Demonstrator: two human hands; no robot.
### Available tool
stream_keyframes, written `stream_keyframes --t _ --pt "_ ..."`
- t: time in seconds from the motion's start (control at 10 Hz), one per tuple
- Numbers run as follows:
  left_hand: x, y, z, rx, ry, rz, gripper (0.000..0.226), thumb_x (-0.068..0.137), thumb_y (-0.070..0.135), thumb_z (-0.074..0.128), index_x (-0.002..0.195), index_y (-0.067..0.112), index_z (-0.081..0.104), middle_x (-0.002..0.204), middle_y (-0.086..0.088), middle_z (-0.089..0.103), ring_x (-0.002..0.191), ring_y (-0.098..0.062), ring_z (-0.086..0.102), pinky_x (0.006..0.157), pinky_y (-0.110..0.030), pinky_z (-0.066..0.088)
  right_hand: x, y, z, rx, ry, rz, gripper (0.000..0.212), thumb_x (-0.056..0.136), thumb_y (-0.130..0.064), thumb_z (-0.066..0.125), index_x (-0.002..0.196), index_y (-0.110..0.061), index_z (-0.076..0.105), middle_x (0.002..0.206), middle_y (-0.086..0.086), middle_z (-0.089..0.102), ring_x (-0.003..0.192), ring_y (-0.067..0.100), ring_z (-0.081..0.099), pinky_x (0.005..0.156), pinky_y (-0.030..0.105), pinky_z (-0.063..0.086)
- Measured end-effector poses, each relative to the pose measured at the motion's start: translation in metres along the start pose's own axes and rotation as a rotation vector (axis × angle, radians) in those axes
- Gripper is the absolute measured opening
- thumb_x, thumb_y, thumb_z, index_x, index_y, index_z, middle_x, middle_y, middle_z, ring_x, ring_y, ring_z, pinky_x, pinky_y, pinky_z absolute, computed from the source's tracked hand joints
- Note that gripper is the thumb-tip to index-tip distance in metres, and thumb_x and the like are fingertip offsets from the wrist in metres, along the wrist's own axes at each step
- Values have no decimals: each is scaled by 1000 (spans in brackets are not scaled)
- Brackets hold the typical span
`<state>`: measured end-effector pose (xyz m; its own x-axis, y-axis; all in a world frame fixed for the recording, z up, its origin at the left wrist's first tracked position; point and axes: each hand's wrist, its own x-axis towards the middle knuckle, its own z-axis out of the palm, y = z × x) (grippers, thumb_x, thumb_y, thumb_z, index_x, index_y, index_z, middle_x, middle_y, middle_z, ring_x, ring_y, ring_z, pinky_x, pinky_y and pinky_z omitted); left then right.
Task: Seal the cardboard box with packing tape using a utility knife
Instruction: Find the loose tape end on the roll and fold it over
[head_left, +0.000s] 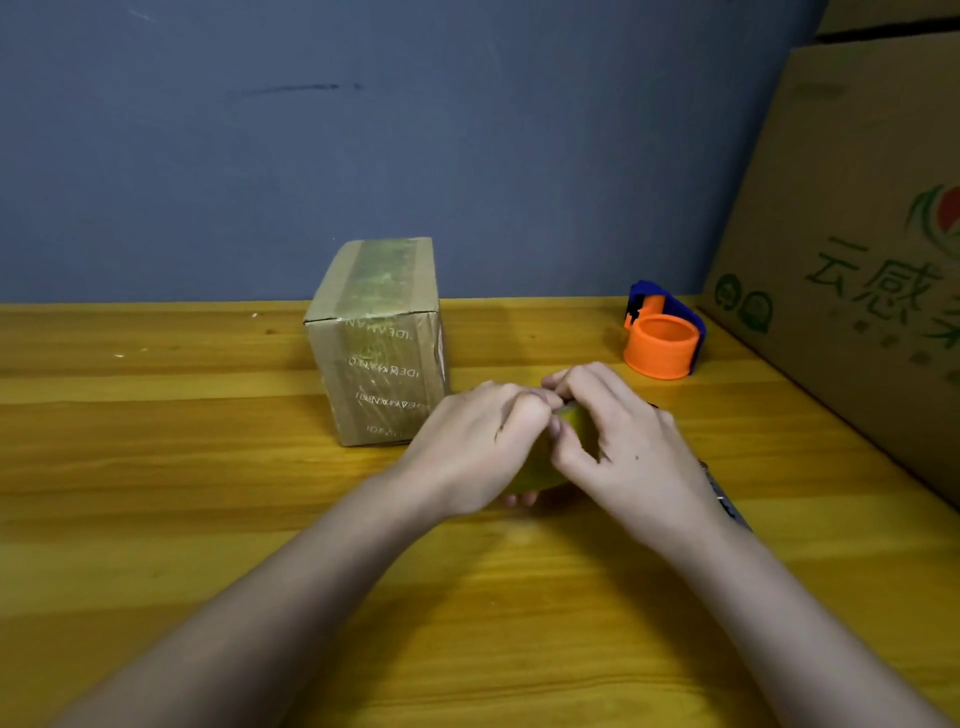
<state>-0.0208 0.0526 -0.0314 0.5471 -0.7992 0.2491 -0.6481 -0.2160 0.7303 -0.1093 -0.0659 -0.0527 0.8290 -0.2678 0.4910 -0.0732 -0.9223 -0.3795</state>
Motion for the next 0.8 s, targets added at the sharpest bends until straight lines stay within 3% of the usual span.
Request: stream_keyframes --t 0.2,0.3,0.4,0.5,0.6,0.7,0.8 --pt "1 0 -1 -31 -79 75 48 77 44 19 77 18 60 55 -7 65 52 -23 65 68 -35 52 1 1 -3 7 11 -9 41 82 -47 21 100 -25 50 105 -10 49 83 22 58 68 43 48" --pt "3 -3 0 -78 -79 38 49 79 38 20 83 17 64 54 -8 65 52 -24 65 65 -34 52 0 0 -5 -20 13 -20 42 82 -50 20 101 -26 49 106 -11 50 84 23 60 66 43 49" --pt "5 -9 0 -134 -36 -3 45 78 41 22 88 26 64 82 -11 70 73 -30 68 75 -38 54 -2 -2 -3 -99 -2 -12 46 76 -63 25 102 -31 45 107 -14 48 83 17 60 64 37 48" --pt "9 -7 -1 -219 -54 33 36 78 33 30 74 22 64 82 -9 69 77 -31 65 78 -45 55 -1 1 -2 -99 47 9 49 75 -67 24 103 -31 42 106 -15 50 83 18 60 63 36 45" --pt "9 1 -2 -439 -118 37 30 76 17 35 74 5 62 57 -14 62 51 -24 58 52 -28 50 -3 7 -5 -38 141 25 54 79 -68 22 112 -32 45 107 -18 56 84 13 60 62 32 39" --pt "7 5 -3 -501 -138 54 23 76 15 35 74 7 57 51 -11 58 45 -18 54 47 -21 45 -2 13 -4 73 186 -24 63 84 -72 19 119 -30 51 113 -16 60 95 7 57 73 30 43" --pt "12 -7 0 -517 -97 -16 25 84 23 40 87 10 61 62 -4 61 56 -15 56 54 -24 46 -2 14 1 387 244 -21 50 93 -55 21 107 -26 60 105 -10 62 105 12 54 87 29 40"
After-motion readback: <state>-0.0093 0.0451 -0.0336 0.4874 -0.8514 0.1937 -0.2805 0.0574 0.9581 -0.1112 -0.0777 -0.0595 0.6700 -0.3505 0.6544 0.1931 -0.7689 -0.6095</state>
